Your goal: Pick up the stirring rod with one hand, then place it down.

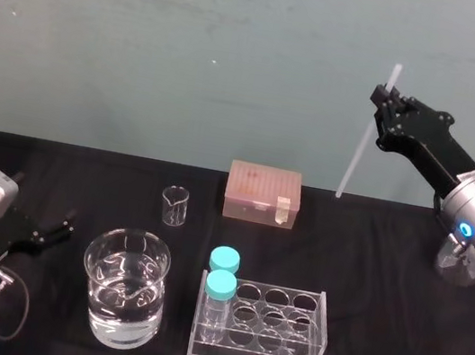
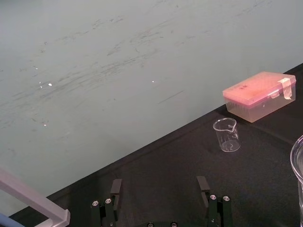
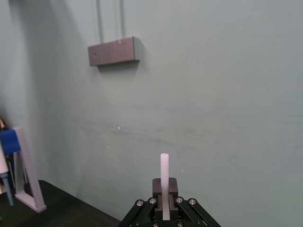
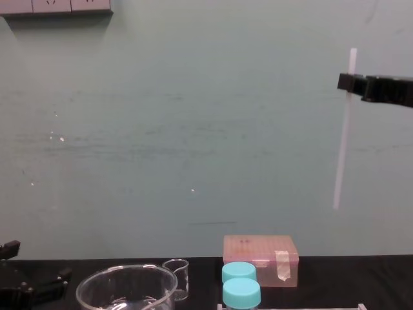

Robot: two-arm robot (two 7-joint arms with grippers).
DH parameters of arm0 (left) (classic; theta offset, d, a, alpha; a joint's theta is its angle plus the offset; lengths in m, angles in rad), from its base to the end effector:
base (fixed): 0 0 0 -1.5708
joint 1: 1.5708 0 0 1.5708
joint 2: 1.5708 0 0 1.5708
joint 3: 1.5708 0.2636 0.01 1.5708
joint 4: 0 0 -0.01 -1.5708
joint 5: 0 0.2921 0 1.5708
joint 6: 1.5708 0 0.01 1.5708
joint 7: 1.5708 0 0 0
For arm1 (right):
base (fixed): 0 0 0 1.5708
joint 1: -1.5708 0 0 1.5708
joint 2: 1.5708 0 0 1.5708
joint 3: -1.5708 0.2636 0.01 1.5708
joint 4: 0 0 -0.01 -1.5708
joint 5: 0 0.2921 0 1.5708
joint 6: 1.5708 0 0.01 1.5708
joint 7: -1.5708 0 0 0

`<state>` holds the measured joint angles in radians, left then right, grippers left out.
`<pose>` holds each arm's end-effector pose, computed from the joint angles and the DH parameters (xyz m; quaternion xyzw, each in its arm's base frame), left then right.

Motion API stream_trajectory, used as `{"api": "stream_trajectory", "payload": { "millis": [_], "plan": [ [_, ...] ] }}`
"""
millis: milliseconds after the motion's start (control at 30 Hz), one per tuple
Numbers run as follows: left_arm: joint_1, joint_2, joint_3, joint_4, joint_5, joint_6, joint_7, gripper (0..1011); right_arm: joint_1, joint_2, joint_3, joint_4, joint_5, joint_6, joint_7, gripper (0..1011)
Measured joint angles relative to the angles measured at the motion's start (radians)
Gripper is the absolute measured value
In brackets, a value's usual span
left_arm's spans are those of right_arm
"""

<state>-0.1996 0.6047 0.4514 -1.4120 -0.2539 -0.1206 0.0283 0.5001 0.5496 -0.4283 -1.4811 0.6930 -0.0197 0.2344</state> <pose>0.3380 0.0721 -0.2778 0.1414 -0.1325 0.5799 0.7913 0.4026 -0.0473 -0.1486 0.0784 -0.0611 -0.4853 0.8687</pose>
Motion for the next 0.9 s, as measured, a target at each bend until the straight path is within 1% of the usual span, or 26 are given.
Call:
{"api": "stream_trajectory", "payload": {
  "millis": [133,367,567,900],
  "plan": [
    [0.0,0.0,0.0,0.0,0.0,0.0,0.0,1005,-0.009,-0.011,0.0,0.007,-0.02,0.012,-0.015,71],
    [0.0,0.0,0.0,0.0,0.0,0.0,0.0,1005,-0.021,-0.02,0.01,0.011,-0.036,0.026,-0.019,70],
    [0.0,0.0,0.0,0.0,0.0,0.0,0.0,1005,-0.029,-0.022,0.021,0.011,-0.04,0.031,-0.012,71],
    [0.0,0.0,0.0,0.0,0.0,0.0,0.0,1005,-0.028,-0.022,0.019,0.01,-0.04,0.031,-0.012,70]
  ]
}}
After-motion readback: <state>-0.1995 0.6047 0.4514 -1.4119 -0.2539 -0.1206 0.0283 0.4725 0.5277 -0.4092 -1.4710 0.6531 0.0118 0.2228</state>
